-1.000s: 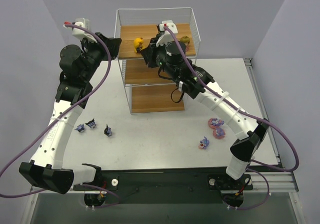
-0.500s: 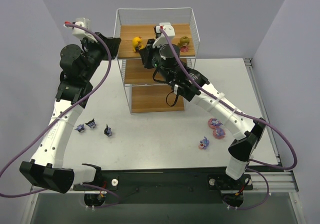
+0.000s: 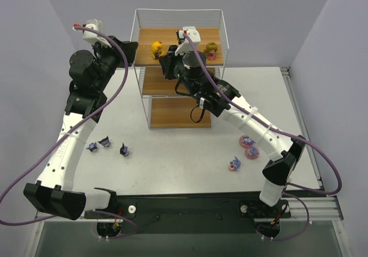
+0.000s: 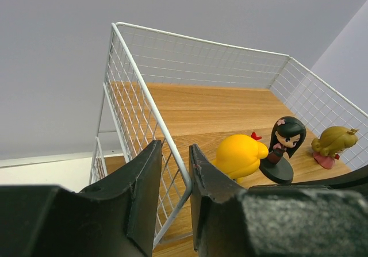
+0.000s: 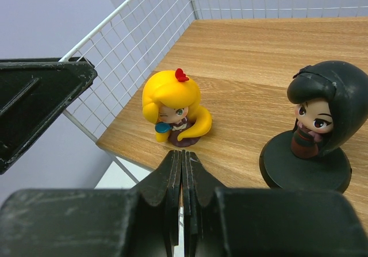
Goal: Place and organize the plastic toys onto the shelf
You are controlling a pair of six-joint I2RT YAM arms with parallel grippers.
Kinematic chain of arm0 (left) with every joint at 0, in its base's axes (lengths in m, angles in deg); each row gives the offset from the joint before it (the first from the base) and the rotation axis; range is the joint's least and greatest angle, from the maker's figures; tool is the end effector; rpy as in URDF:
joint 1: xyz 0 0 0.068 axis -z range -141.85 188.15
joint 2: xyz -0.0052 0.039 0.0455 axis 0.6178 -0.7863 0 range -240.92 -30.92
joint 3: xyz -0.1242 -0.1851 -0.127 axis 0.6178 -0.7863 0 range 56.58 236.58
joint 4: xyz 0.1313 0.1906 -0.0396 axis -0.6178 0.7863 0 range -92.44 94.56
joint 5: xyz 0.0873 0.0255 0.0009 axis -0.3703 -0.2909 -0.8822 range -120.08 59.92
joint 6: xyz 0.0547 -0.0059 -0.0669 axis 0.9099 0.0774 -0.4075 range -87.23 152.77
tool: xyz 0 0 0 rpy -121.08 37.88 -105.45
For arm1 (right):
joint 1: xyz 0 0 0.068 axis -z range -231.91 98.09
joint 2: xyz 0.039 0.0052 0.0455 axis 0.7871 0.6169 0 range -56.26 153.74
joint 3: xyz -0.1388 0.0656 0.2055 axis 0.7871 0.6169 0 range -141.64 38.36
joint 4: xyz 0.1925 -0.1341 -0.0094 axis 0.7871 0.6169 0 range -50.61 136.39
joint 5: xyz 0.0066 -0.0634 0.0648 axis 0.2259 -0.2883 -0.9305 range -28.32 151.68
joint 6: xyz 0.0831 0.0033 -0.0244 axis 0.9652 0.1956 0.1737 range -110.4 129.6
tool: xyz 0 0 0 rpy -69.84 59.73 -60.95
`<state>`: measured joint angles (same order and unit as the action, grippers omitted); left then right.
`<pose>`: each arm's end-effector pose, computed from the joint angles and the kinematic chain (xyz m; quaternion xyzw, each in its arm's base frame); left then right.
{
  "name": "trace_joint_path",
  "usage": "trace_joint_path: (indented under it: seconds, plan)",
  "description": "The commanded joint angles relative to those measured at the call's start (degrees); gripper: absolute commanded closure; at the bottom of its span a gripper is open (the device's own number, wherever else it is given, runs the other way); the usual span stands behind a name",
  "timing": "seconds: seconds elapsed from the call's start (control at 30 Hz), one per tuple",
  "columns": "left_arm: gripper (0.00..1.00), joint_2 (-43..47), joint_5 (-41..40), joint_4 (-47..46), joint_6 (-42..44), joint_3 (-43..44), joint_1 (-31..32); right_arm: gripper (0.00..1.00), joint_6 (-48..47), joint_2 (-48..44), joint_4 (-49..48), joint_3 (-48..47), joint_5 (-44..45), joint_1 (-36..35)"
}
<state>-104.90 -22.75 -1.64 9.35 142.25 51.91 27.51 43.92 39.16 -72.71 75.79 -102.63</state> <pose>0.2878 -0.0806 0.4821 -0.0044 0.6374 -0.2839 0.7163 0.2742 0.3057 0.4851 -0.0871 0.6316 0.3676 0.6771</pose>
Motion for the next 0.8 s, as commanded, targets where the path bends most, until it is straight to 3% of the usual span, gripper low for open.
trace_joint_path:
  seconds: [0.0, 0.77]
  plan:
    - [0.91, -0.21, 2.16, -3.43, -1.72, 0.82, -0.49, 1.00, 0.19, 1.15, 2.08, -1.34, -0.57, -0.70]
    - [0.91, 1.64, 3.65, -7.13, -3.74, -2.70, -0.49, 1.00, -2.53, 7.74, 2.34, -7.76, -0.75, -1.58]
